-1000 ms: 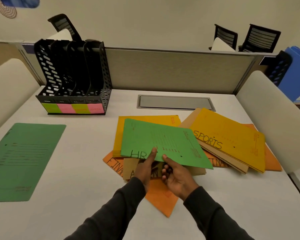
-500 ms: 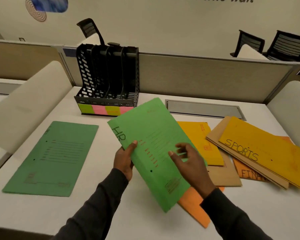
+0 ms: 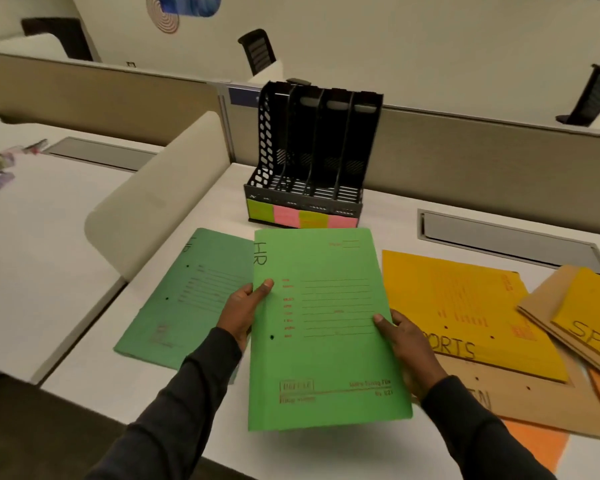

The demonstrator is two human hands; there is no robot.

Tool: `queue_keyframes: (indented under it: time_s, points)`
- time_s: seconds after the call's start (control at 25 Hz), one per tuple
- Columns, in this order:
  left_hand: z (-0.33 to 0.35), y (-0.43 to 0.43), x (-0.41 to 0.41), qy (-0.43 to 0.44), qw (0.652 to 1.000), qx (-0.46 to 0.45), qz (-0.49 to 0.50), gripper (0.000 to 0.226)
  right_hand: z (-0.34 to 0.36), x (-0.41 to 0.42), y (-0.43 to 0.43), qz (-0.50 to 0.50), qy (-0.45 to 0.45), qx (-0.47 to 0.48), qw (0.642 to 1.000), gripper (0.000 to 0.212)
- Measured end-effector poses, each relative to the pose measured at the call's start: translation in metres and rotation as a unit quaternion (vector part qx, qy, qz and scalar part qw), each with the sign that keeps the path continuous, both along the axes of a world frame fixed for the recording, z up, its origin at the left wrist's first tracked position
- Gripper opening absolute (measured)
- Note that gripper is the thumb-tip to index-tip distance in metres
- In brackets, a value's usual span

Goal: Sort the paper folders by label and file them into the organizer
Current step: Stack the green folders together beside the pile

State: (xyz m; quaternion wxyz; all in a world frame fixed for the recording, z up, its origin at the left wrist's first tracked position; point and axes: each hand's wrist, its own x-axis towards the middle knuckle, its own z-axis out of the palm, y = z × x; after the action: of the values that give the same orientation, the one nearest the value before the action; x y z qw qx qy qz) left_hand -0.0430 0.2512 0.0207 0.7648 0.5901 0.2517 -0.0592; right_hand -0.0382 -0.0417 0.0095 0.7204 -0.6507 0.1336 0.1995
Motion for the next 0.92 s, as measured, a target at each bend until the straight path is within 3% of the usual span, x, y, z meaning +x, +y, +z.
queue_keyframes:
  time_s: [0.2,0.6,0.76,0.92]
  points:
    - [-0.044,0.052,-0.02,0.114,0.98,0.165,0.011,0.026,-0.023,0.006,0.074,-0.02,0.019,0.038,0.999,0.021]
    - [-0.048,0.164,-0.004,0.089,0.889,0.435,0.108,0.042,-0.044,0.022,0.185,0.108,0.043,-0.067,0.991,0.029]
    - [-0.058,0.181,0.001,0.137,0.772,0.619,0.036,0.058,-0.048,0.016,0.203,0.177,0.042,-0.101,0.978,0.023]
    - [-0.084,0.133,-0.007,0.112,0.725,0.674,-0.09,0.085,-0.051,0.012,0.208,0.173,0.045,-0.111,0.978,0.011]
